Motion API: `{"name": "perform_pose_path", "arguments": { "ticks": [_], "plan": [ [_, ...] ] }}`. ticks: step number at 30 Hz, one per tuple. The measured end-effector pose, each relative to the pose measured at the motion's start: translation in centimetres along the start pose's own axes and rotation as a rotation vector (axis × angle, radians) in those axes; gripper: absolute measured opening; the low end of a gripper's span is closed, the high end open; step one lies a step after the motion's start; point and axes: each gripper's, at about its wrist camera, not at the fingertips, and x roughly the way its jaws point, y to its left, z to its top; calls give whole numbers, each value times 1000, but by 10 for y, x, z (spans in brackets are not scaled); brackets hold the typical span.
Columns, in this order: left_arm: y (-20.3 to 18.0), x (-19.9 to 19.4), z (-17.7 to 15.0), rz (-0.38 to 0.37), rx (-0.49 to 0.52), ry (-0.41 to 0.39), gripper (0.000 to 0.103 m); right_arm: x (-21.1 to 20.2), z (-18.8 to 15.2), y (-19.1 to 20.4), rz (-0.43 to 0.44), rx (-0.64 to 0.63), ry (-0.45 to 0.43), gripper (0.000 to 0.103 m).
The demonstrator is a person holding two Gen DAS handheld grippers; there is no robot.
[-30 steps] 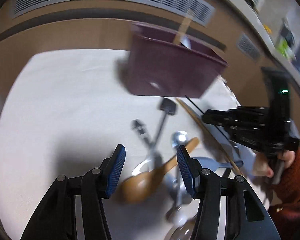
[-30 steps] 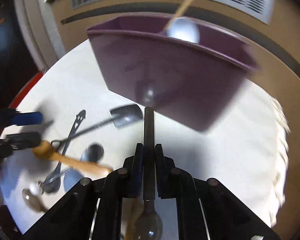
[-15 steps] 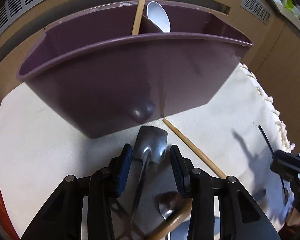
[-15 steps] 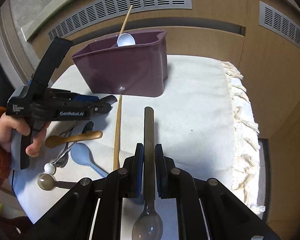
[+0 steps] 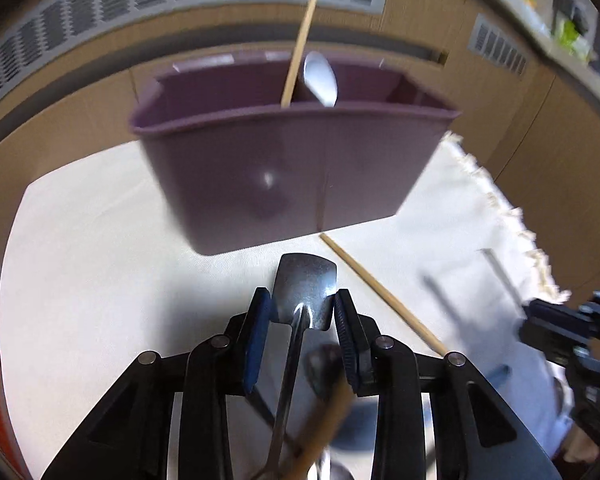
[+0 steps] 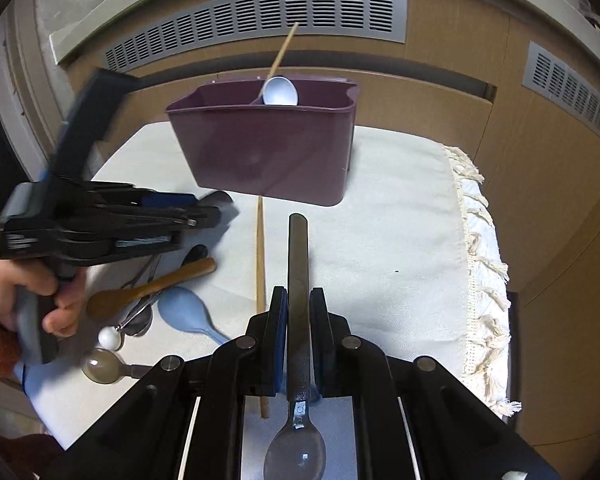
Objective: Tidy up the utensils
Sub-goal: 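Lift the metal spoon and grey spatula up above the caddy with both grippers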
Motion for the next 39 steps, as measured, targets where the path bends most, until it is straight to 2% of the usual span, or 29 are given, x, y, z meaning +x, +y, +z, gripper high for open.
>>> {"name": "perform_pose_path", "arguments": {
  "ticks": [10, 11, 12, 19, 24, 28, 30, 33, 34, 37, 39],
  "plan": [
    [-3, -79, -21, -51, -22, -158, 32, -15, 1, 14, 3, -29, -38, 9],
    [-2, -85, -23, -55, -25, -168, 17, -16, 1, 14, 5, -29, -43, 9],
    [-2, -89, -24, -59, -26, -174, 6, -17, 1, 14, 3, -31, -46, 9],
    [1, -109, -35, -64, -43, -196, 5, -27, -1, 21, -11, -52, -74, 9],
    [4, -97, -42, -76, -66, -145, 5, -27, -5, 22, -14, -49, -67, 9],
    [11, -68, -50, -101, -103, -38, 7, -21, -11, 17, -19, -28, -43, 9],
    [13, -52, -55, -87, -121, 11, 8, -19, -14, 14, -19, -21, -35, 9],
    [12, -39, -62, -65, -118, 39, 17, -17, -19, 10, -25, -16, -28, 9],
    [10, -33, -65, -70, -113, 63, 23, -16, -20, 8, -29, -12, -24, 9],
    [0, -24, -75, -87, -91, 102, 32, -13, -24, 0, -29, 11, -10, 9],
    [-6, -24, -78, -85, -68, 100, 35, -13, -26, -5, -27, 24, -6, 9]
  ]
}}
